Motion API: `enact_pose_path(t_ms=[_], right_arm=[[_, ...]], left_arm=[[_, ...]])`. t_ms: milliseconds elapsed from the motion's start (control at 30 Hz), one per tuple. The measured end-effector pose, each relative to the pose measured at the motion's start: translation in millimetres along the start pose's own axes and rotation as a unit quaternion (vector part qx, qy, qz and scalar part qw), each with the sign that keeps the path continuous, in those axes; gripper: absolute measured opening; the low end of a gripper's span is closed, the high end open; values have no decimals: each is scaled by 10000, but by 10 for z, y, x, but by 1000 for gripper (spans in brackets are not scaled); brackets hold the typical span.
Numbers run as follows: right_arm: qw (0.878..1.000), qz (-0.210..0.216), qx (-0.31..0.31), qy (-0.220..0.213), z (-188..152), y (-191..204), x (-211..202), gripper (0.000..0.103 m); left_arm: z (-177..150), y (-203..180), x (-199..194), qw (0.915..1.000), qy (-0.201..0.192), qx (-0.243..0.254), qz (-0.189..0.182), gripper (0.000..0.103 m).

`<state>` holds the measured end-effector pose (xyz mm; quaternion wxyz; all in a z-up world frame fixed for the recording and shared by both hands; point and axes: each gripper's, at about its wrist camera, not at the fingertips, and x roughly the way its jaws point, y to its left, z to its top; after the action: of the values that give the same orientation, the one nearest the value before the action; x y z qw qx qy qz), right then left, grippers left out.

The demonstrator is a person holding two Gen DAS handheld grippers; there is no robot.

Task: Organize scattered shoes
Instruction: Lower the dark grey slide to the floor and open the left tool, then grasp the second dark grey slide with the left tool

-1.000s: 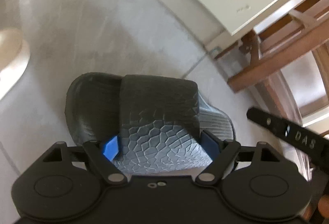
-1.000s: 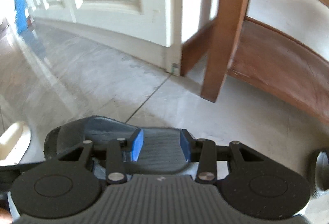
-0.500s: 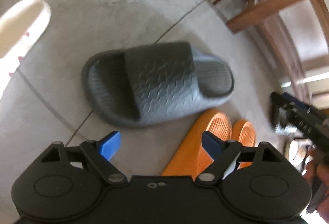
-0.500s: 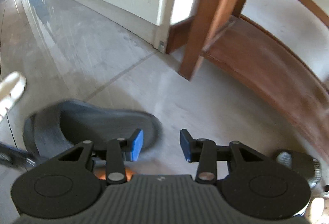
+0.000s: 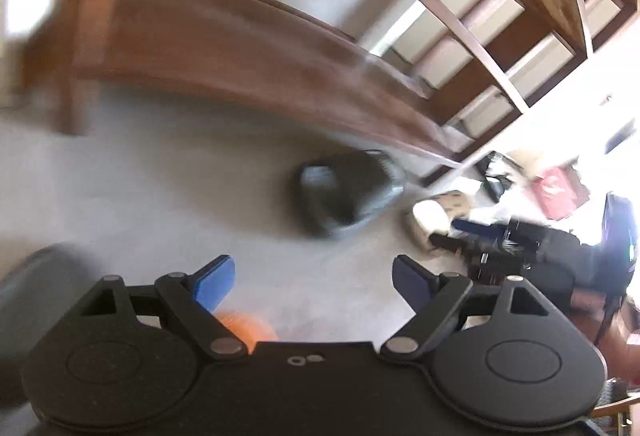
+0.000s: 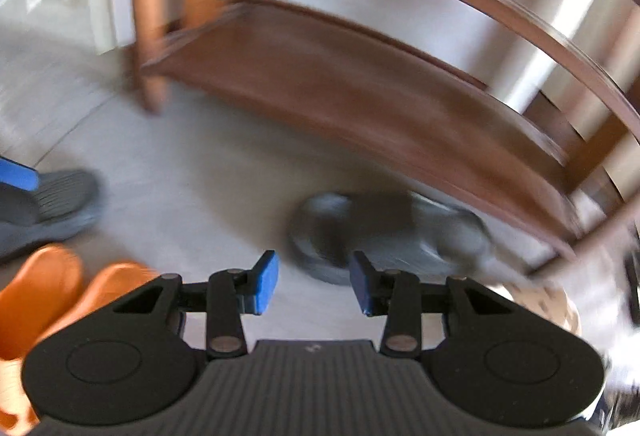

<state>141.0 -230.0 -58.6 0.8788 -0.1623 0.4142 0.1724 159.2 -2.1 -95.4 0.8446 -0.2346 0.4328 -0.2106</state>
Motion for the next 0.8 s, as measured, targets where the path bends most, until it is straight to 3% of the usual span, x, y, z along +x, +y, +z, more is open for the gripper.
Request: enact_pose_path(t_ms=[133,267,500,800], right_arm=[[9971,-86,744,101,-230,-536,75,44],[9973,-92,728,86,-286,-723,146,44],[9982,100,597,7,-194,-805,384,44],[9963,-167,844,24,-114,-1024,618,44]], left_arm=[[56,-84,714,9992,27,-298,-271,86],[-2,-74,1165,9990,-20,-424,-160,86],[-5,43,1424,9979,-332,-479,-278,86],[37,-48,1612,9983,-383,-394,-211,86]])
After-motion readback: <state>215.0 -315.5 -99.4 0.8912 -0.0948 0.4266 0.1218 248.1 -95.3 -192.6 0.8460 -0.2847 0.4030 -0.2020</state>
